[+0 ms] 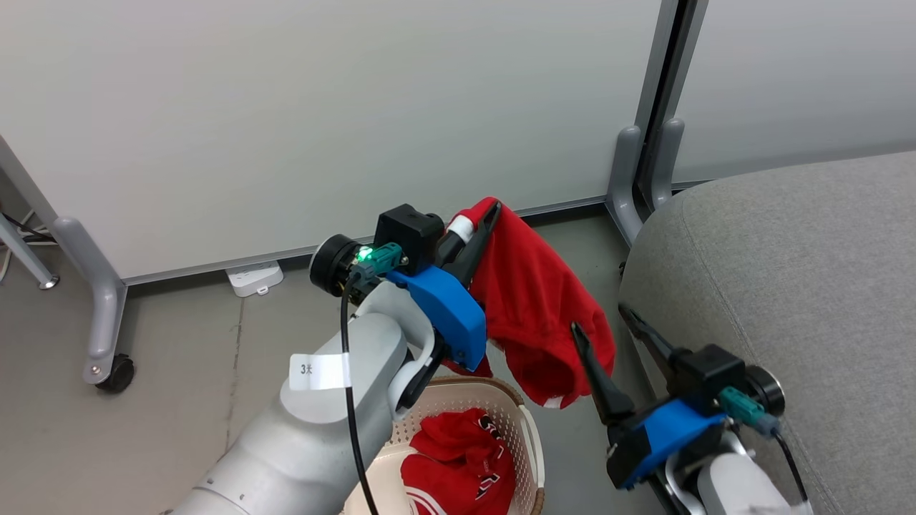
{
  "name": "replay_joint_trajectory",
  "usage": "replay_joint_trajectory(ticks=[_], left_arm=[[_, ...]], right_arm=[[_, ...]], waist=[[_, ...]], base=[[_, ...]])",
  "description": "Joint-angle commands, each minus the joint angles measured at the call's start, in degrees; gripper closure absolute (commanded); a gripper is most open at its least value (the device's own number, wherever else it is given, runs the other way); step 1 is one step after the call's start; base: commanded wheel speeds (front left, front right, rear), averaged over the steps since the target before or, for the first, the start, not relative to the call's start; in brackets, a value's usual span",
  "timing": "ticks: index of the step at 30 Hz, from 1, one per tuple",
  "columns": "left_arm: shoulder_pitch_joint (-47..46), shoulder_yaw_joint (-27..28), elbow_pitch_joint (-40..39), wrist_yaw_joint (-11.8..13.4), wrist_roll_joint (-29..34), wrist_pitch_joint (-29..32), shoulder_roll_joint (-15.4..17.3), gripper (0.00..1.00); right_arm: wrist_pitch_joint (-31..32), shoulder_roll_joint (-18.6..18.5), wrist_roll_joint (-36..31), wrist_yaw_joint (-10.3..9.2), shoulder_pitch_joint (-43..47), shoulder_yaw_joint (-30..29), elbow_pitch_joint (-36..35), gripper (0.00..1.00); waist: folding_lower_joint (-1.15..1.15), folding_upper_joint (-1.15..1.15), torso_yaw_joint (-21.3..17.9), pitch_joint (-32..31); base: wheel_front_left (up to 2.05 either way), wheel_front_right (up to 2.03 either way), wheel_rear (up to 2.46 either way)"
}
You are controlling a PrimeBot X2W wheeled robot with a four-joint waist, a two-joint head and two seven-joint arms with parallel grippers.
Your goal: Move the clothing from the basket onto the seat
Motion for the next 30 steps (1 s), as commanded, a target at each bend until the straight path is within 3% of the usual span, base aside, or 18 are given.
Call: replay_joint_trajectory(ticks=[1, 11, 30], left_arm=[[-0.6, -0.6, 0.0, 0.2, -0.6, -0.4, 0.0, 1.0], [-0.3, -3.8, -0.8, 0.2, -2.8, -1.2, 0.0, 1.0], [-2.5, -8.2, -2.9, -1.1, -6.3, -1.9, 0.0, 1.0]], right_arm=[[1.1, -0.2, 0.1, 0.03, -1.9, 0.6, 0.2, 0.0], [5.8, -0.2, 2.0, 0.03, -11.6, 5.8, 6.4, 0.0], [5.5, -0.2, 13.1, 0.03, -22.4, 16.2, 24.1, 0.0]], waist=[[0.0, 0.0, 0.0, 0.1], [0.0, 0.0, 1.0, 0.2], [0.0, 0.0, 2.7, 0.3]], base=[[0.0, 0.0, 0.0], [0.0, 0.0, 0.0], [0.0, 0.0, 0.0]])
